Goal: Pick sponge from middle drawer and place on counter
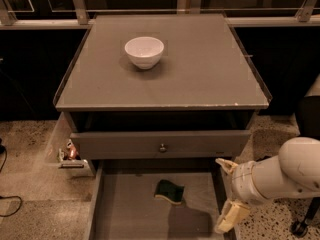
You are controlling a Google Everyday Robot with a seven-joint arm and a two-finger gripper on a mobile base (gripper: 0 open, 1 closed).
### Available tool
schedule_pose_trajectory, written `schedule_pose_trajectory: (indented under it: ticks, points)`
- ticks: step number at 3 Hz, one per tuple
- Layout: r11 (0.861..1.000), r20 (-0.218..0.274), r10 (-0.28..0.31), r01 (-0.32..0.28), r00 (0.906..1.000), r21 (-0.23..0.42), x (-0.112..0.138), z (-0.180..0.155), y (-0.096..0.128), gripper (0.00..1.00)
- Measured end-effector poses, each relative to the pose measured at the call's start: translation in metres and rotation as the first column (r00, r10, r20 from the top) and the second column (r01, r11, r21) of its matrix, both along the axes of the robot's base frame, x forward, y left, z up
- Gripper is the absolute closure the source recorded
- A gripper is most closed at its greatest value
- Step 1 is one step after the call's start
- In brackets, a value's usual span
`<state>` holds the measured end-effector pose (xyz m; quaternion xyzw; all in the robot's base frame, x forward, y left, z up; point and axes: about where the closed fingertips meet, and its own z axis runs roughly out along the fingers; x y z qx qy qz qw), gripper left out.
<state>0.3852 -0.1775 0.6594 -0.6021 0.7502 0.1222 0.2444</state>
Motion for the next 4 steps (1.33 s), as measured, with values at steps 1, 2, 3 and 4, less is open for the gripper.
schedule_pose_trajectory:
  ticks: [1, 2, 3, 4]
  points:
    - [0.997, 0.035, 0.012, -0.015, 0.9993, 0.075, 0.019, -0.042, 0.009, 0.00]
    - [0.989, -0.026, -0.003, 0.007, 0.9997, 0.149, 0.026, -0.098, 0.014, 0.00]
    - [0.989, -0.026, -0.003, 0.007, 0.9997, 0.149, 0.026, -0.098, 0.014, 0.00]
    - [0.992, -0.010, -0.003, 0.004, 0.9999, 0.129, 0.029, -0.117, 0.018, 0.00]
